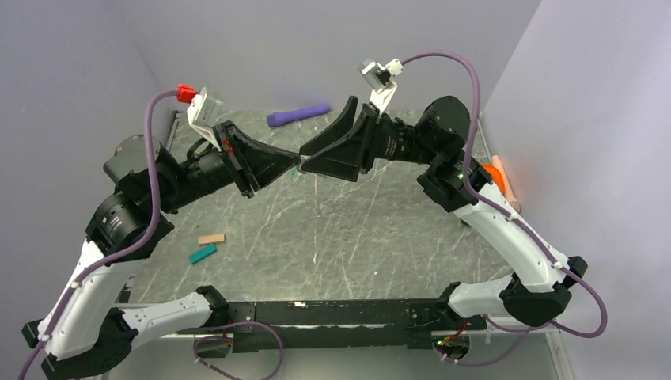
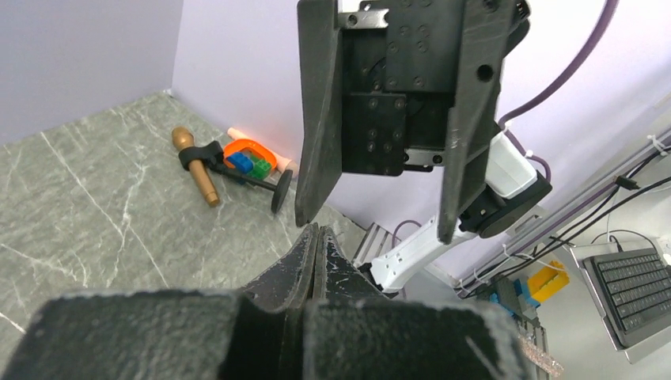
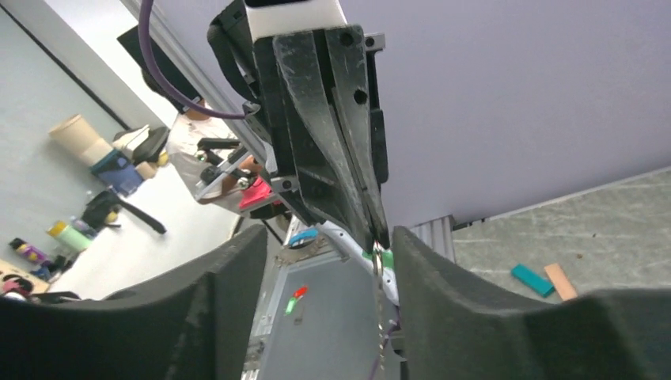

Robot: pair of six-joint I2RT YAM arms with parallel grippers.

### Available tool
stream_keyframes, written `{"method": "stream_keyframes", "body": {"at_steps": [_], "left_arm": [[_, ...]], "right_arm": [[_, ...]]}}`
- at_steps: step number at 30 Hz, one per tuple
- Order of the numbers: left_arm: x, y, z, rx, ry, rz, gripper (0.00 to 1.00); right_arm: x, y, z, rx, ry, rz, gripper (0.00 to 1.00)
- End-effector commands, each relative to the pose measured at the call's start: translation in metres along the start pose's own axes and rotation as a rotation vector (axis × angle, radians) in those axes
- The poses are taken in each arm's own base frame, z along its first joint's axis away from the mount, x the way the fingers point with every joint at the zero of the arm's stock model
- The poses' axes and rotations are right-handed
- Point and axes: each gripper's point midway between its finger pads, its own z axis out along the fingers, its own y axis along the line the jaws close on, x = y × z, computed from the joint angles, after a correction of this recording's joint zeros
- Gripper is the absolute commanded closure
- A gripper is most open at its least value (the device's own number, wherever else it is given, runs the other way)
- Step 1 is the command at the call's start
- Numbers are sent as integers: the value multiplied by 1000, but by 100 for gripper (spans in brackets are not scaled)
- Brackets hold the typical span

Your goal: Remove the keys from the keyring

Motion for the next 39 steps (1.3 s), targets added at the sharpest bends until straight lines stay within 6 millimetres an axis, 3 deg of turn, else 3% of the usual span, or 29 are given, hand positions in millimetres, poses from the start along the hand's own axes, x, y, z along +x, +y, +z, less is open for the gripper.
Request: {"method": "stream_keyframes", "body": {"at_steps": [1, 16, 28, 39], "left_arm": [[0, -3, -3, 3, 21, 5, 100], [-9, -12, -12, 17, -10, 4, 100], [-13, -9, -15, -4, -30, 8, 100], [-19, -7, -12, -14, -53, 11, 100]], "right_arm": [[-24, 28, -10, -39, -101, -99, 34], [-11, 1, -16, 94, -86, -95, 34], [6, -11, -11, 77, -40, -52, 48], [1, -4, -5, 26, -48, -49, 61]]}}
